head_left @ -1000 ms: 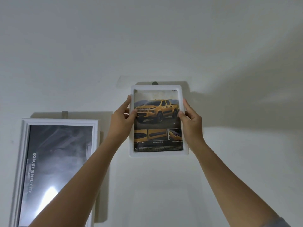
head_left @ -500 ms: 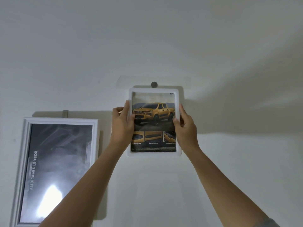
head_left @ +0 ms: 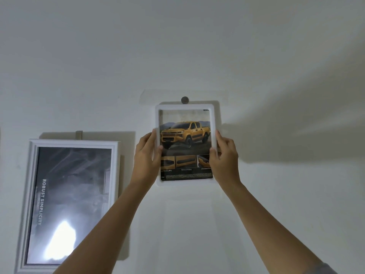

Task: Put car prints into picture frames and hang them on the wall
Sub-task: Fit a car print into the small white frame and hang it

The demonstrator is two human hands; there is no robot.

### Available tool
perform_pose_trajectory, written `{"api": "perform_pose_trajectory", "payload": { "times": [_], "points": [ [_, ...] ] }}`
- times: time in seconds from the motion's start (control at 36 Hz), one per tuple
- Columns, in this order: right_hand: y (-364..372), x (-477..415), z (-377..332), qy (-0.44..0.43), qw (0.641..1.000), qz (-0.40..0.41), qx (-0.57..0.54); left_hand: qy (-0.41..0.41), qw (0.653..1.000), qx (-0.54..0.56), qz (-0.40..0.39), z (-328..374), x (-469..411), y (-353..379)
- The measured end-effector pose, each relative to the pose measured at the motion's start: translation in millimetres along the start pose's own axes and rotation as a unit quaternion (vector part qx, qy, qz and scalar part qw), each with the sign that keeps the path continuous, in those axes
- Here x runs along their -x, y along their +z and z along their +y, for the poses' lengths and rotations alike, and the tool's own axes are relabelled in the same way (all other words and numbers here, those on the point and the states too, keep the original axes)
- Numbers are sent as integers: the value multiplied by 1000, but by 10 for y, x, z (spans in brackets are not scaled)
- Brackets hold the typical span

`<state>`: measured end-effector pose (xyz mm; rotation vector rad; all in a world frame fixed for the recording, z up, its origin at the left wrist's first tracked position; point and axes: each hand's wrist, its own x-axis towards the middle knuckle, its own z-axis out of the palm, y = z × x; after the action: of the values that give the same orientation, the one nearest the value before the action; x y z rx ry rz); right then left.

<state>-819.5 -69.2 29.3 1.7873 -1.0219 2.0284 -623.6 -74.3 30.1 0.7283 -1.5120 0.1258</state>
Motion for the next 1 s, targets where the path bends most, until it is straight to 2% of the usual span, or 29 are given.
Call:
{"api": "perform_pose_trajectory", "payload": {
  "times": [0.42,0.67,0.86,1.0],
  "points": [
    [-40,98,57,10,1000,-1,-1,-7,1000,0,-3,-1,24,-17],
    [-138,101,-81,-4,999,3,40,-13,1000,-2,19,91,14,-86],
    [-35,101,-483,-32,999,-6,34,17,997,-51,51,151,-61,-588],
    [351,350,-864,-49,998,-37,19,33,988,-140,58,-77,63,-1125]
  ]
}}
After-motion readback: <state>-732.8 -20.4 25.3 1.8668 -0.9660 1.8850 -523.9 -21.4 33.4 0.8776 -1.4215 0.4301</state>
